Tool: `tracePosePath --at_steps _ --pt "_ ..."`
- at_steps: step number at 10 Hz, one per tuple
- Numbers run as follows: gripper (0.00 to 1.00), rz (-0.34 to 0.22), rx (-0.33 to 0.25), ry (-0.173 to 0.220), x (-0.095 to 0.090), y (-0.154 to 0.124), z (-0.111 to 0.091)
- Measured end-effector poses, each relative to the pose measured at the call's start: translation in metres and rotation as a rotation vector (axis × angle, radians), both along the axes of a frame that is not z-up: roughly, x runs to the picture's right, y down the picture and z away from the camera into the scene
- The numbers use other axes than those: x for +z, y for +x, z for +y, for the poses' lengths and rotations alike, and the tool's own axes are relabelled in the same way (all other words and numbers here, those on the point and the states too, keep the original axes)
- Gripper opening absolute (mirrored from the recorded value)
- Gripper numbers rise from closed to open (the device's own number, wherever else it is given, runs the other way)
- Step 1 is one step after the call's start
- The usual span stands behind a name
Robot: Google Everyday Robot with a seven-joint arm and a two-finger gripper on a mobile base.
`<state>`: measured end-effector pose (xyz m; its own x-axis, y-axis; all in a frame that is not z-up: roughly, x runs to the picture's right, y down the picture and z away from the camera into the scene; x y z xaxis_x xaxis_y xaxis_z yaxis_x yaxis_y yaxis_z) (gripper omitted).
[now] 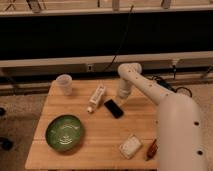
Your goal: Push the eraser across the table
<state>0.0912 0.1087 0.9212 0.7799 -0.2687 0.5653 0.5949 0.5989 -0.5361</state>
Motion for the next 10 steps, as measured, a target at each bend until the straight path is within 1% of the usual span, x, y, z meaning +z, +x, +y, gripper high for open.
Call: tracePosePath --at_steps 4,7,8,9,10 --pt "0.01 -0.066 -0.015 -0.029 -0.014 -0.021 0.015" --pt "0.01 -0.102 -0.019 -0.048 -0.021 -0.028 0.025" --pt "0.01 -0.122 -0.022 -0.051 -0.023 -0.031 0.028" --pt "0.01 -0.13 -0.031 -0.051 -0.025 -0.032 0.03" --pt "0.01 -0.129 -0.054 -0.043 -0.027 -0.039 0.027"
